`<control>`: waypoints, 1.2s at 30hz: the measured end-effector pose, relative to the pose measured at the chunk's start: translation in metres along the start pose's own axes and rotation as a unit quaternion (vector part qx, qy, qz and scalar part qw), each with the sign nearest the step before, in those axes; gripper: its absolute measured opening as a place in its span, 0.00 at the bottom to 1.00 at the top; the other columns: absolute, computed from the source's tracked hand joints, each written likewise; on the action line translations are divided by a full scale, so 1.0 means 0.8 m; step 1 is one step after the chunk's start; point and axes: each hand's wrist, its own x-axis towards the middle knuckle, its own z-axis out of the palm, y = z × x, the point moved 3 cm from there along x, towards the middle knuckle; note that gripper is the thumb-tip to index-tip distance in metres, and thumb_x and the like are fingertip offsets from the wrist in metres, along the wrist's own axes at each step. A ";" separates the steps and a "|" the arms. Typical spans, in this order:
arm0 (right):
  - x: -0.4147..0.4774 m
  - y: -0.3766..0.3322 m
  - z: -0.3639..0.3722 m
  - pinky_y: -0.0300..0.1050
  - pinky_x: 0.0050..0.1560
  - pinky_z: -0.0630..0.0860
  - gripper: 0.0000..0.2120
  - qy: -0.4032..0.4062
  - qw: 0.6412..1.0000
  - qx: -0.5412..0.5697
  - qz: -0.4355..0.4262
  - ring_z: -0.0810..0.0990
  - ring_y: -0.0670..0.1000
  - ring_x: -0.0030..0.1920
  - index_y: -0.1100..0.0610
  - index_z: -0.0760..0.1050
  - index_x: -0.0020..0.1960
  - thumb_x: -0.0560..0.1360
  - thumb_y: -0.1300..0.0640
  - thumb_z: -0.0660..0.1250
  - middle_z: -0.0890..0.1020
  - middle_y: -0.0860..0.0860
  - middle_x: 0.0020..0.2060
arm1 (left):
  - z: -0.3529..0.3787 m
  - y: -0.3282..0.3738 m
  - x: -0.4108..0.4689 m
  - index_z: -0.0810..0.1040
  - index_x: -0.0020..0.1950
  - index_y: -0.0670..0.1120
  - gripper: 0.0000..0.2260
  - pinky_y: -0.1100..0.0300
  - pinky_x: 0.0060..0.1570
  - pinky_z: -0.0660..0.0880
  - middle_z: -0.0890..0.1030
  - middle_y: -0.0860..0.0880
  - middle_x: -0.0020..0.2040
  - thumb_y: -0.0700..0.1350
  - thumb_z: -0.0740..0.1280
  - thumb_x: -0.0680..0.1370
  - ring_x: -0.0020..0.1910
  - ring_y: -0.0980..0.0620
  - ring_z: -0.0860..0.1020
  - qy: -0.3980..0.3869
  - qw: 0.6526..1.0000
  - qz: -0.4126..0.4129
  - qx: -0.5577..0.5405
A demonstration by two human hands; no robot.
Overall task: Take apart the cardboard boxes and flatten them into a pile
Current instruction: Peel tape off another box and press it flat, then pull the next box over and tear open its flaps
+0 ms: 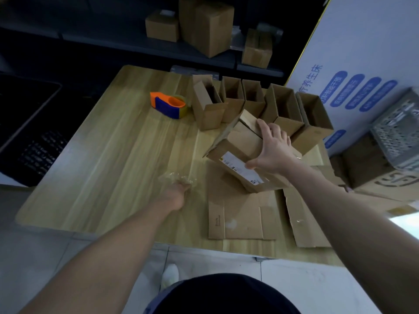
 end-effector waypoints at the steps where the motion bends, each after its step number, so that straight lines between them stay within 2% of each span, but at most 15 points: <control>1: 0.000 -0.001 0.002 0.60 0.75 0.50 0.57 -0.003 1.000 -0.001 -0.001 0.54 0.60 0.73 0.47 0.44 0.77 0.61 0.44 0.78 0.55 0.53 0.74 | 0.000 0.000 0.001 0.59 0.76 0.53 0.28 0.57 0.66 0.65 0.63 0.44 0.75 0.33 0.57 0.79 0.70 0.45 0.68 -0.018 1.000 0.011 0.011; 3: 0.001 -0.004 0.004 0.59 0.75 0.49 0.57 -0.008 1.000 -0.006 -0.008 0.54 0.59 0.73 0.47 0.44 0.77 0.61 0.44 0.78 0.55 0.53 0.73 | -0.001 -0.003 0.005 0.60 0.76 0.54 0.28 0.59 0.58 0.70 0.65 0.44 0.73 0.33 0.58 0.78 0.67 0.45 0.71 -0.040 0.999 0.027 0.017; 6: 0.002 -0.011 0.009 0.60 0.75 0.49 0.57 -0.008 0.999 -0.021 -0.030 0.54 0.60 0.73 0.47 0.44 0.77 0.61 0.43 0.77 0.55 0.54 0.73 | -0.004 -0.008 0.007 0.73 0.66 0.48 0.18 0.63 0.46 0.68 0.73 0.44 0.65 0.36 0.60 0.78 0.55 0.48 0.75 -0.016 0.999 0.024 -0.016; 8: 0.002 -0.014 0.014 0.61 0.75 0.49 0.56 -0.014 0.998 -0.034 -0.046 0.54 0.60 0.72 0.48 0.45 0.77 0.61 0.43 0.77 0.56 0.54 0.73 | -0.006 -0.010 0.009 0.76 0.60 0.45 0.12 0.64 0.46 0.67 0.73 0.43 0.62 0.37 0.62 0.77 0.55 0.47 0.75 0.012 0.999 0.018 -0.030; 10: 0.001 -0.017 0.020 0.61 0.74 0.49 0.56 -0.024 0.996 -0.047 -0.067 0.55 0.60 0.72 0.48 0.45 0.77 0.61 0.42 0.77 0.57 0.54 0.72 | -0.006 -0.008 0.011 0.75 0.61 0.44 0.13 0.65 0.48 0.66 0.73 0.42 0.63 0.38 0.61 0.78 0.57 0.45 0.75 0.014 1.000 0.016 -0.021; 13: 0.002 -0.022 0.027 0.61 0.74 0.48 0.56 -0.038 0.993 -0.070 -0.092 0.55 0.60 0.72 0.48 0.45 0.77 0.61 0.42 0.76 0.57 0.54 0.72 | -0.013 0.003 0.006 0.63 0.74 0.46 0.23 0.67 0.54 0.64 0.69 0.43 0.71 0.36 0.57 0.79 0.67 0.44 0.70 -0.017 0.998 0.029 -0.044; 15: 0.003 -0.026 0.031 0.62 0.75 0.47 0.56 -0.046 0.990 -0.083 -0.102 0.54 0.60 0.72 0.47 0.44 0.77 0.61 0.41 0.76 0.57 0.54 0.72 | -0.019 0.005 0.003 0.54 0.78 0.50 0.28 0.63 0.62 0.65 0.66 0.42 0.73 0.35 0.55 0.80 0.70 0.43 0.68 -0.035 0.998 0.035 -0.042; 19: 0.003 -0.037 0.043 0.63 0.74 0.46 0.56 -0.062 0.984 -0.115 -0.120 0.54 0.60 0.73 0.47 0.44 0.77 0.61 0.41 0.75 0.56 0.55 0.73 | -0.027 0.010 0.000 0.49 0.78 0.53 0.33 0.56 0.60 0.72 0.71 0.40 0.69 0.31 0.54 0.78 0.63 0.42 0.74 -0.056 0.997 0.058 0.008; 20: 0.002 -0.041 0.046 0.63 0.74 0.45 0.55 -0.065 0.982 -0.123 -0.127 0.54 0.60 0.73 0.47 0.44 0.77 0.61 0.41 0.75 0.56 0.55 0.73 | -0.027 0.011 -0.002 0.48 0.78 0.54 0.33 0.55 0.60 0.72 0.69 0.40 0.71 0.32 0.55 0.78 0.63 0.42 0.74 -0.071 0.995 0.063 0.010; 23: 0.004 -0.048 0.050 0.63 0.74 0.45 0.55 -0.067 0.979 -0.135 -0.137 0.54 0.61 0.73 0.47 0.45 0.77 0.61 0.41 0.75 0.56 0.55 0.72 | -0.027 0.012 -0.006 0.50 0.77 0.50 0.30 0.55 0.57 0.69 0.55 0.40 0.74 0.34 0.57 0.79 0.63 0.39 0.72 -0.074 0.995 0.070 0.022; 25: 0.005 -0.048 0.050 0.63 0.74 0.45 0.55 -0.066 0.980 -0.134 -0.134 0.55 0.61 0.73 0.47 0.45 0.77 0.61 0.41 0.75 0.56 0.55 0.73 | -0.029 0.012 -0.008 0.58 0.75 0.45 0.24 0.56 0.59 0.68 0.58 0.42 0.72 0.34 0.58 0.79 0.62 0.40 0.72 -0.046 0.996 0.075 0.015; 28: 0.006 -0.044 0.049 0.63 0.74 0.44 0.55 -0.070 0.980 -0.131 -0.130 0.54 0.61 0.73 0.47 0.45 0.77 0.61 0.41 0.75 0.56 0.55 0.73 | -0.041 0.012 -0.010 0.74 0.64 0.38 0.16 0.58 0.56 0.70 0.73 0.40 0.64 0.31 0.58 0.78 0.58 0.42 0.75 0.071 0.988 0.075 -0.118; 31: 0.007 -0.047 0.049 0.63 0.74 0.44 0.55 -0.070 0.980 -0.132 -0.130 0.54 0.61 0.73 0.47 0.45 0.77 0.61 0.41 0.75 0.56 0.55 0.73 | -0.067 0.007 -0.012 0.78 0.58 0.38 0.11 0.58 0.48 0.73 0.80 0.39 0.53 0.32 0.62 0.77 0.47 0.48 0.76 0.202 0.933 0.039 -0.295; 33: 0.008 -0.049 0.049 0.63 0.74 0.44 0.55 -0.068 0.980 -0.132 -0.130 0.54 0.61 0.73 0.48 0.45 0.77 0.61 0.41 0.75 0.56 0.55 0.73 | -0.085 0.011 -0.015 0.77 0.59 0.42 0.11 0.58 0.50 0.76 0.79 0.43 0.54 0.35 0.63 0.78 0.48 0.51 0.76 0.225 0.905 0.022 -0.359; 36: 0.011 -0.047 0.051 0.63 0.74 0.43 0.56 -0.081 0.978 -0.134 -0.135 0.52 0.60 0.74 0.47 0.43 0.78 0.62 0.38 0.74 0.55 0.55 0.74 | -0.104 0.033 -0.019 0.77 0.57 0.46 0.08 0.61 0.45 0.76 0.78 0.46 0.54 0.39 0.62 0.80 0.44 0.54 0.77 0.214 0.877 0.026 -0.430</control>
